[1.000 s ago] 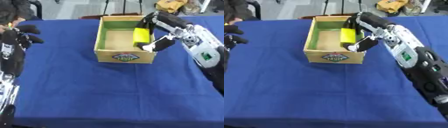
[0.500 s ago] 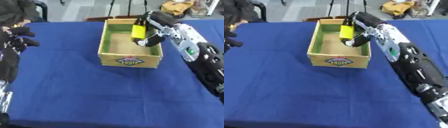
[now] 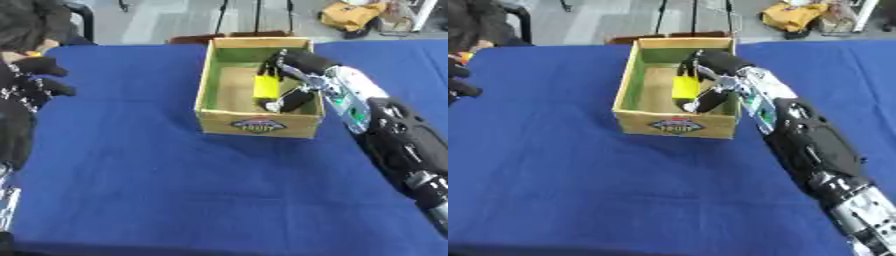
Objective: Pick up objects on the table and place them in the box.
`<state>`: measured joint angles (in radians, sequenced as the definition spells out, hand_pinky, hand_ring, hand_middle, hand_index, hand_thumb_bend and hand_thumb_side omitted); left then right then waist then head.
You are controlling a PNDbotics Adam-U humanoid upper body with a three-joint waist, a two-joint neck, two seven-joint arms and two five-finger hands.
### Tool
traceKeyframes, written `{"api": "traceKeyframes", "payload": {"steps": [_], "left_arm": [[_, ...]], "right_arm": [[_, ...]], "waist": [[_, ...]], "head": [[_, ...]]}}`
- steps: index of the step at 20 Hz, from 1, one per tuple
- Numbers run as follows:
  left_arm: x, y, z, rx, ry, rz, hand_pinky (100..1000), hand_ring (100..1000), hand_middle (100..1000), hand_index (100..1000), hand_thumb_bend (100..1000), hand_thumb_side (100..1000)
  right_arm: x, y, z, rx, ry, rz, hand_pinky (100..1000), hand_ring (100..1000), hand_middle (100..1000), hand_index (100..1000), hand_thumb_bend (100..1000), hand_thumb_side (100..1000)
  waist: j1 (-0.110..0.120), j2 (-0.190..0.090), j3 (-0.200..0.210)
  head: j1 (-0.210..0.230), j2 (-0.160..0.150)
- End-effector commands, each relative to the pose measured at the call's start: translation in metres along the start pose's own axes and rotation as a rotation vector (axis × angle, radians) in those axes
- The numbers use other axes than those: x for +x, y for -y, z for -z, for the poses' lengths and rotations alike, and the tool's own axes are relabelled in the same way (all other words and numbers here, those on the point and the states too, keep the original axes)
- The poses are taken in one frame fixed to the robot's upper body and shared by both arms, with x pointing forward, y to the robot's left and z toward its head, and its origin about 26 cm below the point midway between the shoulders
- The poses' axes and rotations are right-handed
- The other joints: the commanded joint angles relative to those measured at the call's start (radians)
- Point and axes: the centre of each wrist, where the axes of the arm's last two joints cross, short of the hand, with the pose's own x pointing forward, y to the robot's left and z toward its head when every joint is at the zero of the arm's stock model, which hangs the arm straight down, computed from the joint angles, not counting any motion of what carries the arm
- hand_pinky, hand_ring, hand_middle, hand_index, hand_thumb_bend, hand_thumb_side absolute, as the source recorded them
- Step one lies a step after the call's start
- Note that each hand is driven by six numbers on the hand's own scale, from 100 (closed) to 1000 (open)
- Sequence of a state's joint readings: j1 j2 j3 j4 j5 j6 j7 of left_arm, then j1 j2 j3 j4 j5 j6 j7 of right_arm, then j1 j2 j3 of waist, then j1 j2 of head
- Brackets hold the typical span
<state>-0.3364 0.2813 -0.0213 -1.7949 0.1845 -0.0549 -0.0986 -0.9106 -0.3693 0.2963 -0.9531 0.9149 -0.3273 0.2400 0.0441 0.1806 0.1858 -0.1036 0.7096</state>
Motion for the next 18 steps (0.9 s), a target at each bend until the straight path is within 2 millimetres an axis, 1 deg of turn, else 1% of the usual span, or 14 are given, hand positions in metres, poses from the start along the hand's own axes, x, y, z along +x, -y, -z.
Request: {"api": "traceKeyframes", "payload": {"steps": [1, 2, 3, 4, 5, 7, 8, 9, 12, 14, 15, 17, 18], "left_arm": [[0.01, 0.0, 0.006, -0.011, 0.038, 0.008, 694, 541, 605, 740, 851, 857], [0.01, 0.0, 0.005, -0.011, 0.038, 0.008, 694, 541, 605, 740, 852, 857], [0.01, 0.0, 0.005, -0.011, 0.038, 0.008, 694, 541, 605, 740, 852, 857], [0.01, -0.001, 0.005, -0.01, 0.038, 0.008, 694, 541, 605, 740, 852, 857], [0.01, -0.001, 0.005, -0.01, 0.037, 0.008, 694, 540, 605, 740, 853, 857], [0.009, 0.0, 0.005, -0.01, 0.036, 0.007, 694, 540, 605, 740, 854, 857], [0.009, 0.0, 0.005, -0.01, 0.036, 0.008, 694, 540, 605, 740, 854, 857], [0.009, 0.0, 0.005, -0.01, 0.035, 0.008, 694, 540, 604, 740, 854, 857], [0.009, -0.001, 0.005, -0.008, 0.034, 0.009, 693, 539, 604, 739, 855, 857], [0.009, -0.001, 0.005, -0.006, 0.034, 0.01, 693, 539, 604, 739, 855, 857], [0.009, -0.001, 0.004, -0.004, 0.034, 0.011, 693, 539, 604, 739, 856, 856], [0.009, -0.002, 0.004, -0.001, 0.034, 0.012, 693, 539, 604, 738, 856, 857], [0.009, -0.002, 0.004, 0.0, 0.033, 0.013, 693, 539, 604, 738, 856, 857]], "right_arm": [[-0.002, 0.006, 0.001, 0.021, 0.02, -0.027, 701, 620, 547, 790, 270, 416], [-0.002, 0.006, 0.001, 0.033, 0.026, -0.029, 721, 670, 622, 831, 345, 458], [-0.001, 0.006, 0.001, 0.043, 0.034, -0.032, 738, 705, 676, 856, 389, 480], [-0.001, 0.007, 0.001, 0.05, 0.04, -0.034, 748, 722, 700, 866, 405, 488], [-0.002, 0.008, 0.001, 0.054, 0.044, -0.036, 780, 769, 772, 899, 464, 517], [-0.002, 0.01, 0.0, 0.056, 0.047, -0.038, 814, 815, 849, 932, 530, 543], [-0.002, 0.012, 0.0, 0.054, 0.046, -0.038, 823, 829, 872, 940, 555, 554], [-0.002, 0.013, -0.001, 0.05, 0.045, -0.04, 830, 839, 887, 945, 573, 561], [-0.002, 0.018, -0.002, 0.03, 0.039, -0.04, 845, 857, 909, 956, 588, 579], [-0.001, 0.024, -0.004, -0.011, 0.037, -0.035, 843, 854, 900, 955, 571, 594], [0.0, 0.029, -0.005, -0.042, 0.038, -0.029, 832, 837, 871, 949, 540, 613], [0.003, 0.041, -0.008, -0.126, 0.04, -0.003, 820, 817, 830, 932, 481, 618], [0.004, 0.047, -0.01, -0.167, 0.04, 0.016, 819, 815, 820, 928, 477, 616]], "waist": [[0.0, -0.014, 0.002], [-0.001, -0.015, 0.003], [-0.002, -0.014, 0.003], [-0.002, -0.014, 0.003], [-0.003, -0.014, 0.003], [-0.005, -0.014, 0.002], [-0.005, -0.014, 0.001], [-0.005, -0.014, 0.0], [-0.004, -0.014, -0.002], [-0.003, -0.014, -0.004], [-0.003, -0.014, -0.006], [-0.003, -0.013, -0.01], [-0.003, -0.012, -0.012]], "head": [[-0.001, -0.014], [-0.001, -0.014], [0.0, -0.014], [0.0, -0.014], [0.002, -0.013], [0.003, -0.013], [0.003, -0.013], [0.004, -0.013], [0.006, -0.012], [0.008, -0.011], [0.009, -0.011], [0.009, -0.011], [0.008, -0.011]]}}
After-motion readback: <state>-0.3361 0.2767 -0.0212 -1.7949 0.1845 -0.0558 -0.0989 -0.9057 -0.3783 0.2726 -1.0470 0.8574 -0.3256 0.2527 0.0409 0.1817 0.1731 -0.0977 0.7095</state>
